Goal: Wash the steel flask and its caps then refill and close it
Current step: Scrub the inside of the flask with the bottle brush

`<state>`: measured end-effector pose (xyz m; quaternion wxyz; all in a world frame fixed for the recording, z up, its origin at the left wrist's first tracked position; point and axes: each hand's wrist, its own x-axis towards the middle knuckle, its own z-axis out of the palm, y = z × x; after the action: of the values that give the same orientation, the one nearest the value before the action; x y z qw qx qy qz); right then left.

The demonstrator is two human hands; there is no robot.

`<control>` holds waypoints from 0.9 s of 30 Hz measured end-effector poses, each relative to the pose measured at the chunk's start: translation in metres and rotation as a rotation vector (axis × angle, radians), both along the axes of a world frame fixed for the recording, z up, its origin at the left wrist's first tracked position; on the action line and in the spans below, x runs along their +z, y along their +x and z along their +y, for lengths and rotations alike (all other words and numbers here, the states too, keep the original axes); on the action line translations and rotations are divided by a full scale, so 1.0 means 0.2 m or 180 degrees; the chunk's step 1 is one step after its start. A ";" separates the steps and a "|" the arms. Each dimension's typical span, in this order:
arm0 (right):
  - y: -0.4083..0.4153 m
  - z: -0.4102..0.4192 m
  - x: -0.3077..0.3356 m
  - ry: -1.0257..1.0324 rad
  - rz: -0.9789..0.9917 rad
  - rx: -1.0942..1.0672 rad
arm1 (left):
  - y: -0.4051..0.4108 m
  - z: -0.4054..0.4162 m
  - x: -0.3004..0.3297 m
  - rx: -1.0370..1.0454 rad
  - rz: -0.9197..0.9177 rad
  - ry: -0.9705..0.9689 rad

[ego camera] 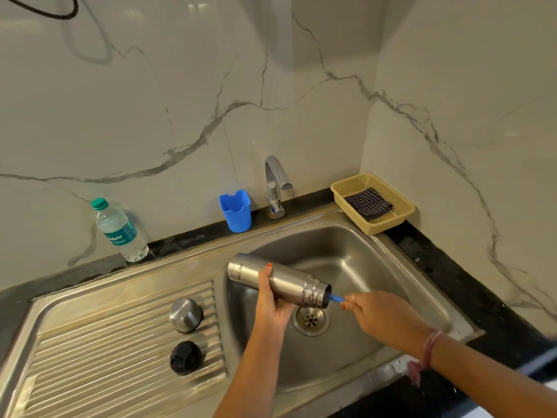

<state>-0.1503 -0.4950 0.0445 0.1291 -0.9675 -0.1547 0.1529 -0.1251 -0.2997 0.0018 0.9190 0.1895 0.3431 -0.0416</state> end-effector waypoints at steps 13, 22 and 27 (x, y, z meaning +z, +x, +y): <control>-0.03 -0.01 -0.01 -0.0525 -0.0333 0.0323 | -0.02 -0.01 -0.04 -0.0142 0.0332 -0.0034; 0.09 -0.07 0.05 0.0014 0.0386 -0.0248 | 0.00 -0.04 -0.03 -0.0088 0.0387 -0.0062; 0.00 -0.02 -0.01 -0.0811 -0.0730 0.0517 | 0.00 -0.05 -0.03 -0.0141 0.0445 -0.0141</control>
<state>-0.1500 -0.4988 0.0423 -0.0258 -0.9714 -0.2253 0.0699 -0.1242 -0.3095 -0.0034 0.8956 0.1732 0.4012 -0.0827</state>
